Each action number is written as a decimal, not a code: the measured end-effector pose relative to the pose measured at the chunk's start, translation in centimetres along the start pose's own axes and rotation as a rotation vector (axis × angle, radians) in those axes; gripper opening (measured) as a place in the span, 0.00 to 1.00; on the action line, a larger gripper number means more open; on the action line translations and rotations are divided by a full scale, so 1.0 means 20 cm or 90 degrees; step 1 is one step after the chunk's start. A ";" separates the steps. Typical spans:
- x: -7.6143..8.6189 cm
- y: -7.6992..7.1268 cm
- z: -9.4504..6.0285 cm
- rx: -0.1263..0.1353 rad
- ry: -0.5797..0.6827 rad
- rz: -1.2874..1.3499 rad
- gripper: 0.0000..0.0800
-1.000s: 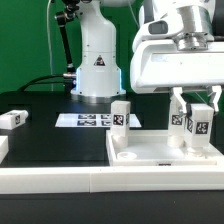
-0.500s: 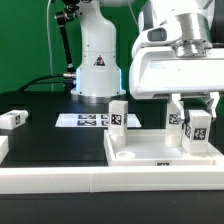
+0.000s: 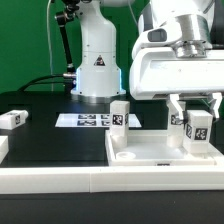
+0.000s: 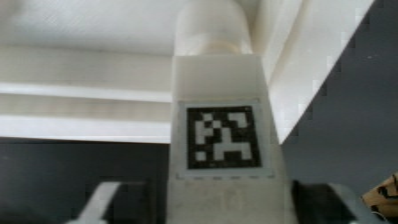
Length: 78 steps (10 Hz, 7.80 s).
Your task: Assemble square table
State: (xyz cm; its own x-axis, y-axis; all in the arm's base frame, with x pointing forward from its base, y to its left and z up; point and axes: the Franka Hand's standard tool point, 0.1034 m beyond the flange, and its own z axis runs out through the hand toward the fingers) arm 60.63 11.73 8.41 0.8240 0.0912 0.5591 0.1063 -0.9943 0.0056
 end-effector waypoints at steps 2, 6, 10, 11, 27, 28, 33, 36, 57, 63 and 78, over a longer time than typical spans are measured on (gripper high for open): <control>0.00 0.00 0.00 0.000 0.000 0.000 0.70; 0.05 0.03 -0.04 0.000 0.002 -0.005 0.81; 0.11 0.01 -0.10 0.011 -0.015 -0.004 0.81; 0.10 0.00 -0.10 0.015 -0.031 -0.003 0.81; 0.05 0.03 0.01 0.064 -0.362 0.028 0.36; 0.05 0.03 0.01 0.064 -0.362 0.028 0.36; 0.05 0.03 0.01 0.027 -0.356 0.157 0.36; 0.05 0.03 0.01 -0.036 -0.338 0.380 0.36; 0.04 -0.03 0.03 -0.018 -0.333 0.234 0.81; 0.04 -0.02 0.03 0.025 -0.328 -0.016 0.81; 0.05 0.00 0.05 -0.081 -0.286 0.533 0.36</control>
Offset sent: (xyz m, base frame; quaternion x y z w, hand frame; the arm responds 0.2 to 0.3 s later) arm 0.0000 0.0000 0.0000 0.0000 0.0000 0.0000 1.0000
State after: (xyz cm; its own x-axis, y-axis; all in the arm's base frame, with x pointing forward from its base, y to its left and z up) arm 62.00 11.90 8.10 0.7442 -0.6658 0.0529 -0.6537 -0.7423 -0.1469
